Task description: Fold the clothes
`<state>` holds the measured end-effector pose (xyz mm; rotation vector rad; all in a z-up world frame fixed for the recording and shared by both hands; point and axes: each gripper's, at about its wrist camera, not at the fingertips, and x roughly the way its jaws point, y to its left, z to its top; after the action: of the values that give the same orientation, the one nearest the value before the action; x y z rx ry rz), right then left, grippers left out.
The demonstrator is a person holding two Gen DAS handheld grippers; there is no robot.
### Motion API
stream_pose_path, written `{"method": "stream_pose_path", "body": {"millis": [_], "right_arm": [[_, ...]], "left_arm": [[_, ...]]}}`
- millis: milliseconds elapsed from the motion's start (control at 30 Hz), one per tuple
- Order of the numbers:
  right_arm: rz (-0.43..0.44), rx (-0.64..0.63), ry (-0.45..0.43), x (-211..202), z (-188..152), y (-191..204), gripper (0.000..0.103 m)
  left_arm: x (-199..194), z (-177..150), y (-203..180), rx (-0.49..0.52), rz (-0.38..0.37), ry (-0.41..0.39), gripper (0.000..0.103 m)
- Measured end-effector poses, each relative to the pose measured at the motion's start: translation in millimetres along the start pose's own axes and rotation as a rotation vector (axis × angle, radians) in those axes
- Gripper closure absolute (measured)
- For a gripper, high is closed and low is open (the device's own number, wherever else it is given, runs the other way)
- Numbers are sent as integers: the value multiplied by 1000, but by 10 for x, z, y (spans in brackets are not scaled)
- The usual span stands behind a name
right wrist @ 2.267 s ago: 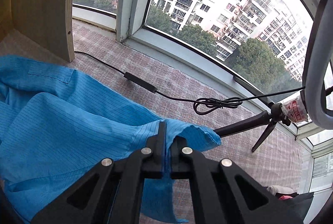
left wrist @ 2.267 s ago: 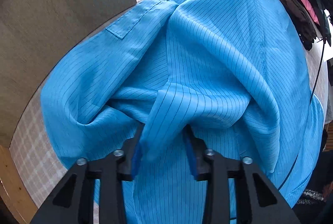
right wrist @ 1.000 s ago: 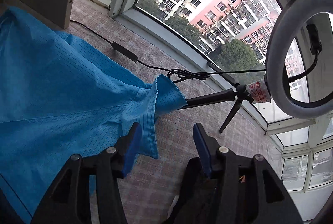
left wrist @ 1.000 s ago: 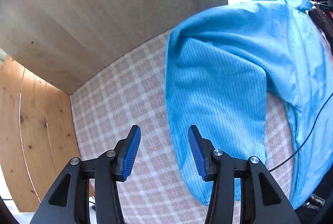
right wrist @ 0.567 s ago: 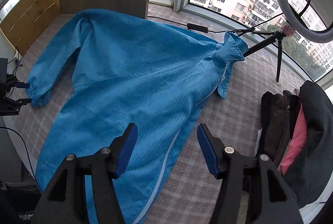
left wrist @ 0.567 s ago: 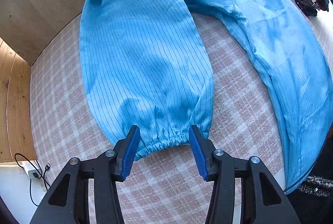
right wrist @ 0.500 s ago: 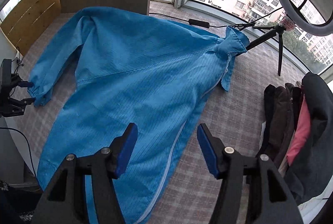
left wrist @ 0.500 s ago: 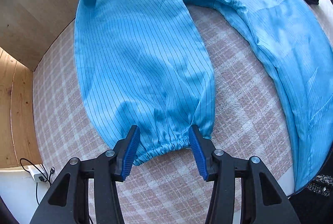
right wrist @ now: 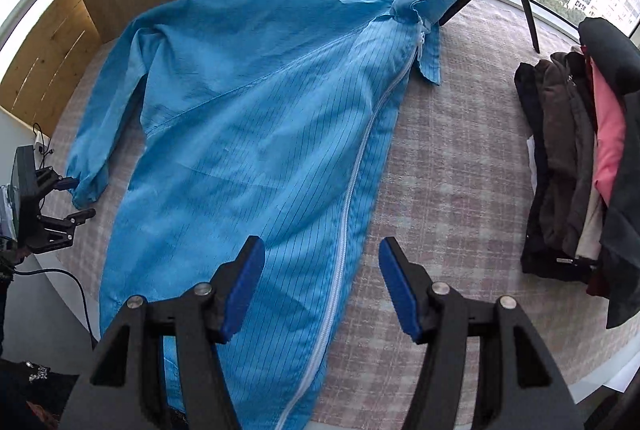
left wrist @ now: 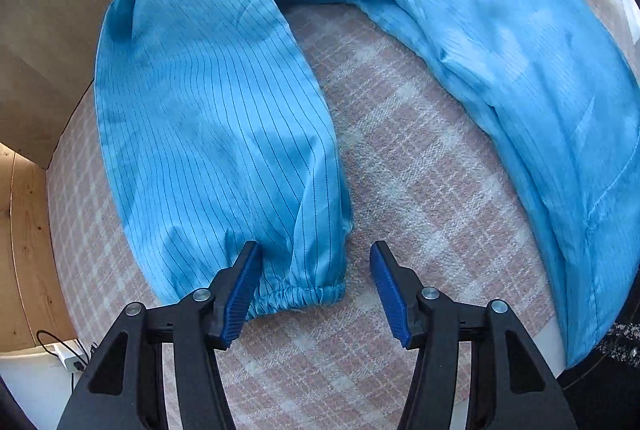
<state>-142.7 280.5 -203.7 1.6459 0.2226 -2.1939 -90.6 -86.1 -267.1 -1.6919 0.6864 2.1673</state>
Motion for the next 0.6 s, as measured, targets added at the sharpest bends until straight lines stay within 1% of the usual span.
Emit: {"method": "stream_pose_path", "body": {"millis": [33, 67, 133, 167, 200, 267, 333, 367, 433, 467, 500, 533, 567, 600], "right_arm": [[2, -6, 6, 24, -4, 27, 45], [1, -10, 12, 47, -11, 42, 45], [-2, -17, 24, 94, -25, 70, 45], [-9, -16, 31, 126, -31, 67, 45], [-16, -16, 37, 158, -37, 63, 45], [-22, -7, 48, 219, -47, 38, 45], [-24, 14, 49, 263, -47, -27, 45], [-32, 31, 50, 286, -38, -77, 45], [-32, 70, 48, 307, -18, -177, 45], [-18, 89, 38, 302, -3, -223, 45], [-3, 105, 26, 291, 20, -266, 45], [5, 120, 9, 272, 57, -306, 45], [11, 141, -7, 265, 103, -353, 45], [18, 162, -23, 258, 149, -400, 45]], "left_arm": [[9, 39, 84, -31, -9, 0, 68], [31, 64, 170, -56, -16, 7, 88], [75, 58, 340, -67, -6, 27, 90], [82, 41, 432, -58, 31, 38, 92], [83, 23, 537, -48, 84, 50, 92], [93, -45, 854, -64, 197, 67, 92], [153, -153, 1308, -130, 306, 110, 87], [167, -231, 1506, -167, 323, 133, 81], [106, -407, 1755, -218, 317, 151, 78], [18, -456, 1770, -225, 312, 137, 70], [-69, -505, 1784, -232, 306, 124, 65], [-157, -555, 1799, -239, 301, 110, 65], [-244, -604, 1813, -246, 295, 96, 63], [-332, -653, 1828, -253, 289, 83, 58]]}}
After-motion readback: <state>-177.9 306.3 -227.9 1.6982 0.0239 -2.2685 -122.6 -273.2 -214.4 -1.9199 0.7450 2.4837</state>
